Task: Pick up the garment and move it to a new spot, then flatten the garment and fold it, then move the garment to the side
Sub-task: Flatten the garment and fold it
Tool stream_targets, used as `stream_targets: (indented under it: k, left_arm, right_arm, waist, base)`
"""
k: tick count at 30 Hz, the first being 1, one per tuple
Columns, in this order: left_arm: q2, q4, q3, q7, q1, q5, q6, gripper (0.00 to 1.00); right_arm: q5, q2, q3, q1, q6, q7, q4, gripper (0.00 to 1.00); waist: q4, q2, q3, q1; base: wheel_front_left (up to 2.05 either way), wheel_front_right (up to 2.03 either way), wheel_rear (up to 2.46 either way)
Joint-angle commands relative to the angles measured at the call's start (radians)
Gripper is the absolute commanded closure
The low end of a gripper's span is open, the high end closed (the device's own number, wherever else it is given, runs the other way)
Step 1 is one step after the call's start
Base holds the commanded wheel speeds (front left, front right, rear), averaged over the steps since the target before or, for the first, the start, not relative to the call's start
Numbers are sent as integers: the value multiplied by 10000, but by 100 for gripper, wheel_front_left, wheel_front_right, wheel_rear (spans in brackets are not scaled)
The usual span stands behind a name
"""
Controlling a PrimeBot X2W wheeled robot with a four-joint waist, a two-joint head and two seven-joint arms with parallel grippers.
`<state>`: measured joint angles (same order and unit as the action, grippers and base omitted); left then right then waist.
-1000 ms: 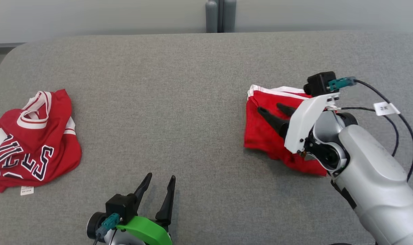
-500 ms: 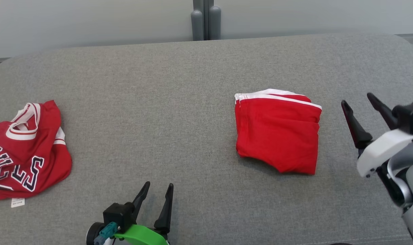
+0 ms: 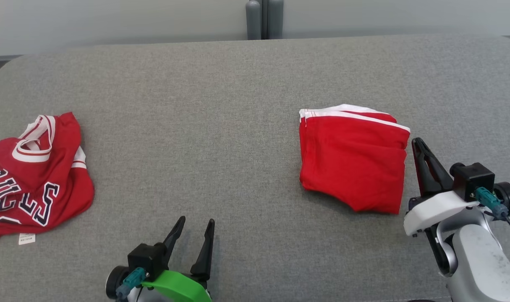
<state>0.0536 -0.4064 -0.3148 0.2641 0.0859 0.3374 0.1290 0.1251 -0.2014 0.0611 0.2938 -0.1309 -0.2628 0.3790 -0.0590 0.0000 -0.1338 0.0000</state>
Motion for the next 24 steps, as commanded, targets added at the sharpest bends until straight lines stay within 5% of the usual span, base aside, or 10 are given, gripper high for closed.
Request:
stream_targets:
  k: [1,10,24]
  left_arm:
    - [64,15,26,1,214,-89,33,0]
    - [206,-125,-49,1,451,-110,33,0]
    - [155,-241,13,1,505,-36,34,0]
  right_arm:
    - [-251,237,-272,-94,4,-22,123,100]
    - [-1431,1301,-1367,261,4,-28,1786,100]
    - [-337,1502,1414,625,2,-27,3644,100]
  waist:
    - [-95,0,-156,0]
    - [-416,0,-411,0]
    - [-432,0,-338,0]
  base:
    - [0,0,0]
    - [0,0,0]
    - [0,0,0]
